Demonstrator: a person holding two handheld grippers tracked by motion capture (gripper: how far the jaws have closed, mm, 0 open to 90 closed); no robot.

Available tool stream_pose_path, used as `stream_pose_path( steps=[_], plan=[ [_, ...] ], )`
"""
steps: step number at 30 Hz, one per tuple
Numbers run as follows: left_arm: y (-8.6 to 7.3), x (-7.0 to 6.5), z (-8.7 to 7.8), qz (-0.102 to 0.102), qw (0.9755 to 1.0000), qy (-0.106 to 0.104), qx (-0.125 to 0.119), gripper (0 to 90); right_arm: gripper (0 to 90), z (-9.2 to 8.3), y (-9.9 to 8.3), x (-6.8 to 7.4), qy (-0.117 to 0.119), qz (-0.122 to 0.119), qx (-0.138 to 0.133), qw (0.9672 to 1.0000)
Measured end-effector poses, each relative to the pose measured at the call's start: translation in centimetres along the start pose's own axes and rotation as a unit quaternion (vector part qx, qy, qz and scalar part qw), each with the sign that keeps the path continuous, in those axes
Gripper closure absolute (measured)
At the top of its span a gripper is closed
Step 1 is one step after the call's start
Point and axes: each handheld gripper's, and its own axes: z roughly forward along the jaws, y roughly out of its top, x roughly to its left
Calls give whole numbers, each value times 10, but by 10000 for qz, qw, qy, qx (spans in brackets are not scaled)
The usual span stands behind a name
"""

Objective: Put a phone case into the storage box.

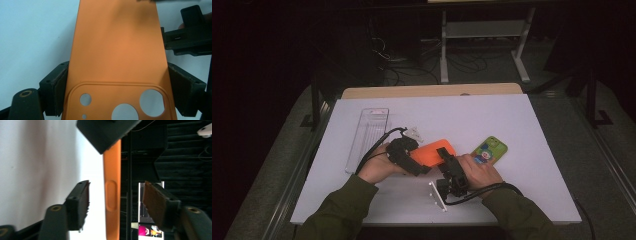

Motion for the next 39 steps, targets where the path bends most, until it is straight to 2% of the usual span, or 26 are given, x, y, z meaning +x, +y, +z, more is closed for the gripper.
stream_pose_path(
  steps=[2, 7, 8, 13, 18, 22, 25, 26, 29, 33, 34, 38, 39],
  plan=[
    [0, 0, 0, -4, 10000, 3, 0, 154, 451, -1, 0, 1, 22, -35, -8, 10000],
    [0, 0, 1, -1, 10000, -7, -1, 154, 493, 0, 2, 3, 1, -86, 13, 10000],
    [0, -1, 1, -53, 10000, -8, -47, 154, 502, 0, 2, 4, -9, -83, 0, 10000],
    [0, -1, 2, -63, 10000, -4, -47, 154, 609, -1, 3, 3, -37, -134, -28, 9999],
    [0, -1, 2, -56, 10000, -6, -31, 154, 670, -1, 4, 4, 12, -194, -40, 9998],
    [0, 1, 1, 83, 9999, 6, 95, 154, 739, -1, 5, 5, 42, -222, -27, 9997],
    [0, 1, 1, 13, 10000, -9, 46, 154, 756, -1, 5, 5, 22, -232, -35, 9997],
    [0, 2, 1, 57, 10000, -16, 77, 153, 763, -1, 5, 5, -1, -244, -24, 9997],
    [-1, 0, 2, -116, 9999, -77, -19, 151, 783, -2, 5, 5, -22, -277, -10, 9996],
    [-1, 2, 1, -114, 9998, -165, -36, 147, 801, -3, 6, 5, -104, -280, -8, 9996],
    [-1, 1, 2, -185, 9996, -178, -130, 146, 803, -3, 6, 5, -134, -275, 0, 9995],
    [-1, 1, 0, -145, 9995, -200, -212, 141, 808, -4, 5, 3, -201, -249, -25, 9995],
    [-1, 2, -1, -84, 9995, -183, -229, 141, 810, -4, 5, 3, -200, -226, -25, 9995]
  ],
)
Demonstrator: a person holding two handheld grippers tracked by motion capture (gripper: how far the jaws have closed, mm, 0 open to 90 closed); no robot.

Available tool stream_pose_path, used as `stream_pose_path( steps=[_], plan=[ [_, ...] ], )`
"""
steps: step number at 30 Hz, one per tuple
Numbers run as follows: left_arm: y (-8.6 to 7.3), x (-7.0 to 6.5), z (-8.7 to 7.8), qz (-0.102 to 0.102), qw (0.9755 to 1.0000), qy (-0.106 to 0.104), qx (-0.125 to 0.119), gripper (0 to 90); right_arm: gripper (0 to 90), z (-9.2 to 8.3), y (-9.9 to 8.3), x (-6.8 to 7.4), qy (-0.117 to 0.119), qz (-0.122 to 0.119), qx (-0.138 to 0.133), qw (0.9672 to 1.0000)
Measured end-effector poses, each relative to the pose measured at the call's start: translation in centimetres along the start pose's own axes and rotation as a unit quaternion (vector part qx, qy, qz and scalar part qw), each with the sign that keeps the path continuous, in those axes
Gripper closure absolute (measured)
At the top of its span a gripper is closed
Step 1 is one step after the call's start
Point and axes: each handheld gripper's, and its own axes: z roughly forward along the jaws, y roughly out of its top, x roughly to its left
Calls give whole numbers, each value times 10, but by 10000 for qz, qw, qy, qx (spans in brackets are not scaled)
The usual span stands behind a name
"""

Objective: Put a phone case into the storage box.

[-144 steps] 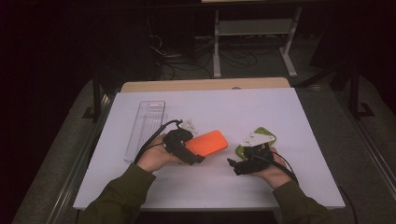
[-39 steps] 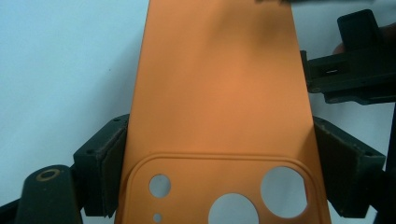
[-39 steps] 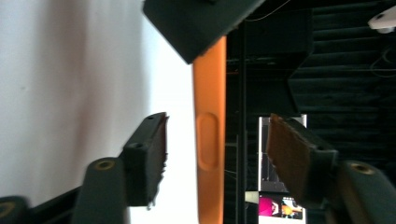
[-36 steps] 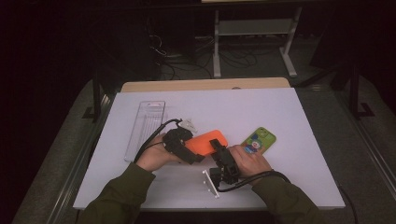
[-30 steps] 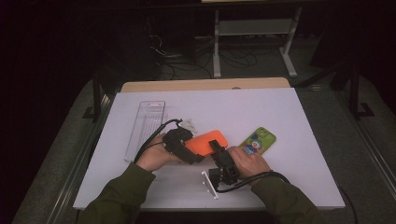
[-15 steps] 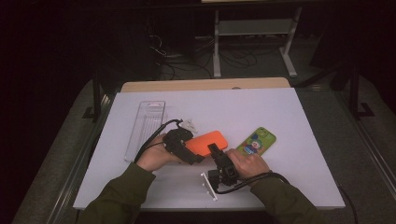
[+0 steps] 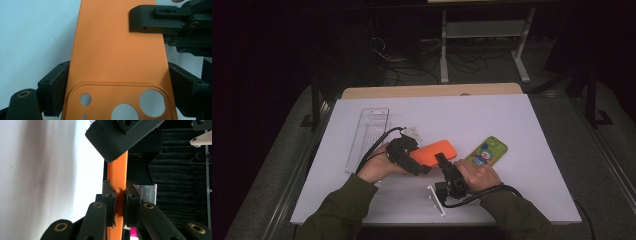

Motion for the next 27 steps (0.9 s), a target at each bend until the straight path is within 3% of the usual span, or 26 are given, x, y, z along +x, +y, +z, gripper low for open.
stream_pose_path(
  steps=[2, 11, 17, 27],
  plan=[
    [0, -1, -1, 24, 10000, 48, -4, 139, 817, 0, -1, -1, 6, 31, 8, 10000],
    [1, -2, -4, 28, 9999, -92, -56, 95, 814, 1, -5, -3, 55, 45, 88, 9999],
    [0, -2, -11, 30, 9997, -169, -180, 52, 814, 4, -7, -1, 182, 167, 177, 9995],
    [-4, 5, -28, 6, 9996, -121, -267, 44, 813, 9, -17, -5, 260, 423, 378, 9980]
  ],
)
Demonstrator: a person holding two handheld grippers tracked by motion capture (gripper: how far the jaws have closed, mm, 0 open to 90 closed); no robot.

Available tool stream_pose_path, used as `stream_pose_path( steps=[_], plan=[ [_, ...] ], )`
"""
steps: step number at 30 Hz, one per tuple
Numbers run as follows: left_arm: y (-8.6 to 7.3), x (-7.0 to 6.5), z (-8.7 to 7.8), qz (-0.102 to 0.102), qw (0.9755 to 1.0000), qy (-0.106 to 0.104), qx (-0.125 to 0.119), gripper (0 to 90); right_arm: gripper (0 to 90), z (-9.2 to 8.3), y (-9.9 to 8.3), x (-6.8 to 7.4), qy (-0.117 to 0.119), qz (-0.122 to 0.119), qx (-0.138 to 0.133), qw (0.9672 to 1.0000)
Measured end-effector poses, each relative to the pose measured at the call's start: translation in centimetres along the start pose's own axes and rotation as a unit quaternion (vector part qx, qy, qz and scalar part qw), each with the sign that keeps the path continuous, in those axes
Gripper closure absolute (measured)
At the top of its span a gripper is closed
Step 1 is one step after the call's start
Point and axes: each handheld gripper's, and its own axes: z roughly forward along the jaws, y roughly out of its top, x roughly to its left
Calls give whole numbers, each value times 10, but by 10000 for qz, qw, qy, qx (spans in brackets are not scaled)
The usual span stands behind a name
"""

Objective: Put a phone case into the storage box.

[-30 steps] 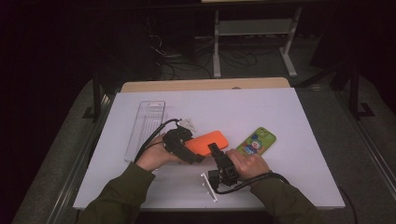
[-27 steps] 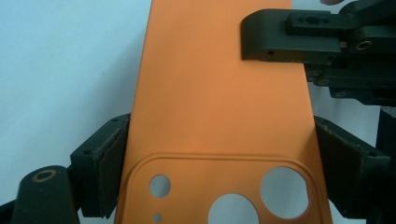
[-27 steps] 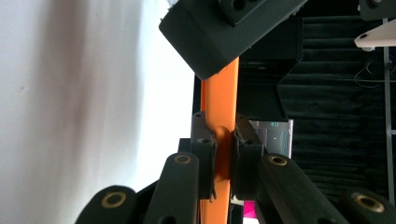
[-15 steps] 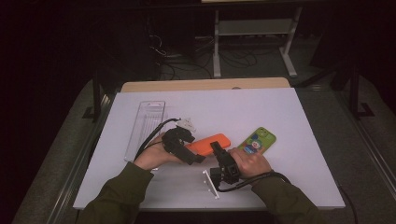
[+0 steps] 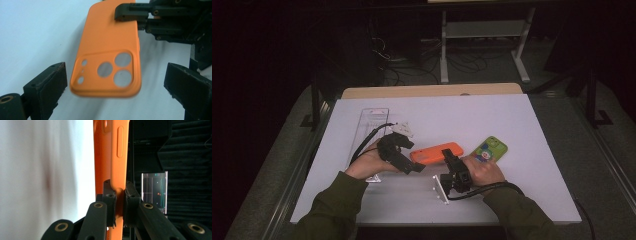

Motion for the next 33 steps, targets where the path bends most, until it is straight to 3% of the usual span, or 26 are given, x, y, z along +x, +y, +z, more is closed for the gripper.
stream_pose_path(
  steps=[2, 5, 7, 8, 12, 13, 18, 19, 27, 29, 30, 31, 33],
  plan=[
    [-1, 2, -2, 21, 10000, 5, 26, 44, 813, 1, -2, -2, 17, 79, 31, 10000],
    [-2, 2, -3, -111, 9999, 24, -59, 44, 813, 1, -6, -4, 37, 193, 77, 9998],
    [-3, 5, -5, -27, 10000, 75, 46, 44, 813, 1, -8, -6, 55, 351, 101, 9993],
    [-3, 5, -5, -75, 9999, 80, 25, 44, 813, 1, -11, -7, 109, 315, 134, 9994],
    [-4, 7, -7, -109, 9999, 116, 24, 44, 812, 2, -16, -11, 197, 691, 170, 9973],
    [-4, 9, -7, -40, 9999, 140, 34, 44, 813, 3, -18, -13, 203, 809, 168, 9964],
    [-4, 10, -7, -94, 9998, 174, 26, 45, 812, 1, -22, -22, 345, 1299, 152, 9908],
    [-5, 9, -7, -168, 9997, 171, 21, 45, 813, 1, -22, -23, 342, 1516, 133, 9878],
    [-4, 10, -7, -201, 9996, 218, -5, 45, 812, 2, -29, -33, 551, 2164, 181, 9746],
    [-4, 11, -6, -178, 9996, 229, -37, 45, 812, 1, -29, -35, 681, 2586, 251, 9632],
    [-4, 10, -6, -208, 9995, 231, -39, 45, 812, 2, -30, -35, 710, 2679, 249, 9605],
    [-4, 11, -6, -176, 9996, 231, -25, 45, 812, 2, -30, -36, 742, 2881, 277, 9543],
    [-4, 12, -7, -141, 9996, 226, -30, 45, 812, 3, -33, -39, 827, 3076, 258, 9476]
  ],
)
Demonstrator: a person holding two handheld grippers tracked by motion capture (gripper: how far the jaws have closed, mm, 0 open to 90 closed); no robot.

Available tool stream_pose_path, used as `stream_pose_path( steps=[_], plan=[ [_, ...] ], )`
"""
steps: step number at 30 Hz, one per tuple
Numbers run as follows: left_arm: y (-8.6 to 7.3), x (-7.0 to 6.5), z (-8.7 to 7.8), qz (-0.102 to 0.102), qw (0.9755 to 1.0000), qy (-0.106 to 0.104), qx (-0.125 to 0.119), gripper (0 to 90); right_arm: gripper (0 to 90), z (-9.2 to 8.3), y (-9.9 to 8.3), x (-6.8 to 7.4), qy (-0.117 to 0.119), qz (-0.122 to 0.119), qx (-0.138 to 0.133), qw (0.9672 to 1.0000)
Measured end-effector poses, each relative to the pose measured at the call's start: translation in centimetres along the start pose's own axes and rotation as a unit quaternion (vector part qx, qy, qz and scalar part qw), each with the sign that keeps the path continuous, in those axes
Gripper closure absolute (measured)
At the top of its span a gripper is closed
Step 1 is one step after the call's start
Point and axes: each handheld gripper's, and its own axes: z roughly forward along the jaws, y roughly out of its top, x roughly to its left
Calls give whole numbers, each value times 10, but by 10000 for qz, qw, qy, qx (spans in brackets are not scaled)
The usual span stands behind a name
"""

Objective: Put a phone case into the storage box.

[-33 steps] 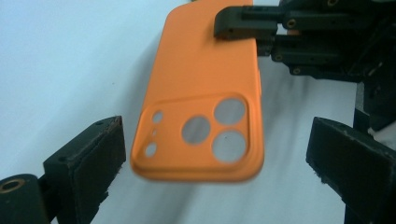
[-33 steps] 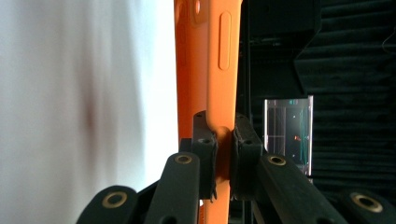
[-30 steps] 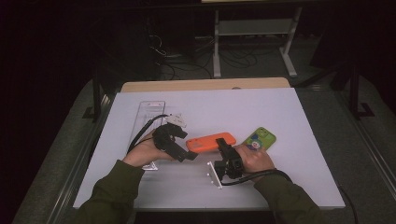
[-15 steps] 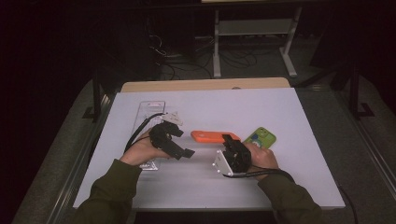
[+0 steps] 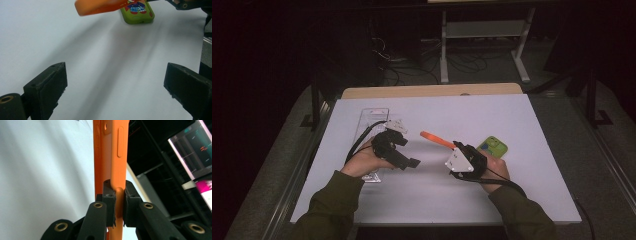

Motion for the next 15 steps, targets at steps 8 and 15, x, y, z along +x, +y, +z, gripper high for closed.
stream_pose_path(
  steps=[8, 15],
  plan=[
    [0, 0, -1, 3, 10000, 1, 25, 46, 812, 1, -2, -15, 481, 998, 54, 9938],
    [0, -1, 0, -54, 10000, -7, 4, 48, 812, 2, -5, -26, 851, 2036, -12, 9754]
  ],
)
